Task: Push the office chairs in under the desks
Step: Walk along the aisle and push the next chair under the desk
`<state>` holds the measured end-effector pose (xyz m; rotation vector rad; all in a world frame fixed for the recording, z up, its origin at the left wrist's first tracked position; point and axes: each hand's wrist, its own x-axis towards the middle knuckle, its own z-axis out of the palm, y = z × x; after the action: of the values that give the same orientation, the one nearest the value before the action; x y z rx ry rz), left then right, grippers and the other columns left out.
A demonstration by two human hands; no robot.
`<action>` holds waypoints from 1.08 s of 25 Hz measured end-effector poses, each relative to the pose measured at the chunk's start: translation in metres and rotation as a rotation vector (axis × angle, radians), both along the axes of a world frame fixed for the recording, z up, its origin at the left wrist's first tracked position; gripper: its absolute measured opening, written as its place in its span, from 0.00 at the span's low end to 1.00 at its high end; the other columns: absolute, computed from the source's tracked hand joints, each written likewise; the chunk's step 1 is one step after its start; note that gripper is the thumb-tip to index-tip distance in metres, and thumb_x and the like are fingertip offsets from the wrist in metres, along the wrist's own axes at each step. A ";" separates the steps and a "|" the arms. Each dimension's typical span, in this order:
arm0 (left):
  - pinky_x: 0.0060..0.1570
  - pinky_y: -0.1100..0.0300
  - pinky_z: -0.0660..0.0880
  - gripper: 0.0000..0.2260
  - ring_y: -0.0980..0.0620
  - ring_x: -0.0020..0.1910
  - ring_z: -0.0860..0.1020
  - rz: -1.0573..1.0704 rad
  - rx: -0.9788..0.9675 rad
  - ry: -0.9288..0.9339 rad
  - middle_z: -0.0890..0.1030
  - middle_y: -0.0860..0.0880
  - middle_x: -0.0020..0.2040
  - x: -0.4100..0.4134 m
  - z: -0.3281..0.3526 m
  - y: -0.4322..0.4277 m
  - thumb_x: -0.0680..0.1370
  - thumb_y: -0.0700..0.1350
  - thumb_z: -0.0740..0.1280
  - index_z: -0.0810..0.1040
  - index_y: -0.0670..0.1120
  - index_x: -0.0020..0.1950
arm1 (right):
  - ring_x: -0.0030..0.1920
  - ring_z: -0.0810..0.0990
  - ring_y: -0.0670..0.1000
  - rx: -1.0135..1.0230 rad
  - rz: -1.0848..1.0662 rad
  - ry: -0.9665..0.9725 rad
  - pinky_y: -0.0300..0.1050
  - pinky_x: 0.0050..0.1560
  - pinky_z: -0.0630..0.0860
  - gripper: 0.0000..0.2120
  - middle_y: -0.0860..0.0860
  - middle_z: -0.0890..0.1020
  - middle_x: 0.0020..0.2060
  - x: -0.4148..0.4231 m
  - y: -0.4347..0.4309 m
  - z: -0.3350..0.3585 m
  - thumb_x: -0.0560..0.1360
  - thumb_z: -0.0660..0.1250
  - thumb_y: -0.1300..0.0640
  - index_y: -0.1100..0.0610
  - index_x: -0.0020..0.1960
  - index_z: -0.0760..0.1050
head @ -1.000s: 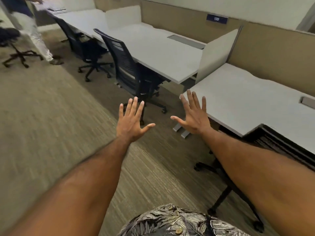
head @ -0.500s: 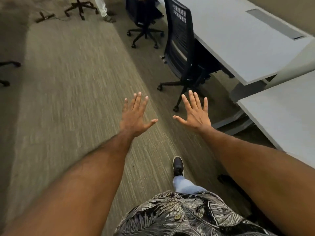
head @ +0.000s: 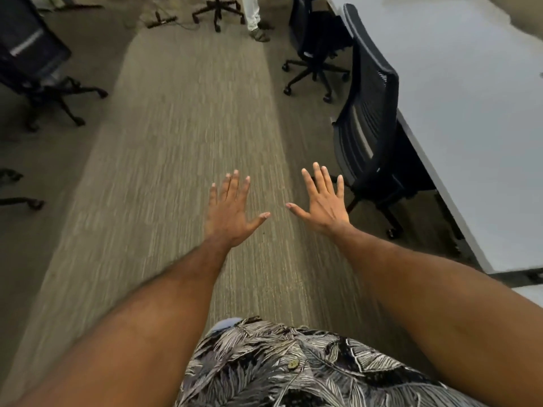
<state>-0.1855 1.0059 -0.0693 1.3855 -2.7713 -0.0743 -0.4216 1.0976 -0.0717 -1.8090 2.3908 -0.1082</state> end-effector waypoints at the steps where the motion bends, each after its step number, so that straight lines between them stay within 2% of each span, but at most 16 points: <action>1: 0.80 0.40 0.39 0.47 0.45 0.83 0.40 0.009 0.003 -0.004 0.43 0.43 0.85 -0.008 -0.001 -0.013 0.75 0.77 0.40 0.42 0.47 0.84 | 0.80 0.32 0.54 0.008 0.012 -0.004 0.61 0.74 0.26 0.47 0.54 0.35 0.81 -0.006 -0.014 -0.004 0.75 0.42 0.23 0.51 0.82 0.35; 8: 0.80 0.40 0.38 0.46 0.45 0.83 0.39 0.012 0.068 -0.040 0.41 0.42 0.85 -0.050 -0.024 -0.166 0.75 0.76 0.41 0.41 0.47 0.84 | 0.80 0.31 0.55 0.095 0.020 -0.024 0.62 0.76 0.29 0.46 0.55 0.35 0.82 -0.050 -0.152 -0.039 0.76 0.45 0.25 0.50 0.82 0.35; 13: 0.80 0.41 0.38 0.46 0.45 0.83 0.38 -0.008 0.096 -0.066 0.40 0.42 0.84 -0.080 -0.019 -0.306 0.77 0.76 0.45 0.39 0.48 0.84 | 0.81 0.34 0.54 0.045 -0.056 -0.107 0.59 0.77 0.31 0.45 0.54 0.37 0.82 -0.072 -0.287 -0.029 0.78 0.50 0.27 0.51 0.83 0.38; 20: 0.80 0.40 0.39 0.45 0.44 0.83 0.38 -0.045 0.082 -0.072 0.41 0.42 0.84 -0.126 -0.003 -0.468 0.78 0.75 0.47 0.40 0.47 0.84 | 0.82 0.36 0.54 0.015 -0.109 -0.109 0.58 0.79 0.35 0.45 0.55 0.39 0.82 -0.116 -0.439 -0.018 0.76 0.46 0.26 0.51 0.83 0.39; 27: 0.80 0.42 0.39 0.45 0.44 0.83 0.39 -0.039 0.100 -0.094 0.42 0.42 0.85 -0.217 -0.020 -0.630 0.78 0.74 0.49 0.41 0.47 0.84 | 0.82 0.37 0.55 0.029 -0.118 -0.128 0.58 0.79 0.36 0.43 0.56 0.40 0.83 -0.213 -0.600 -0.046 0.79 0.48 0.28 0.52 0.84 0.40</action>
<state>-0.4030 0.3762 -0.0895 1.3920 -2.9090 -0.1545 -0.6342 0.4972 -0.1175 -1.5970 2.3946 -0.1949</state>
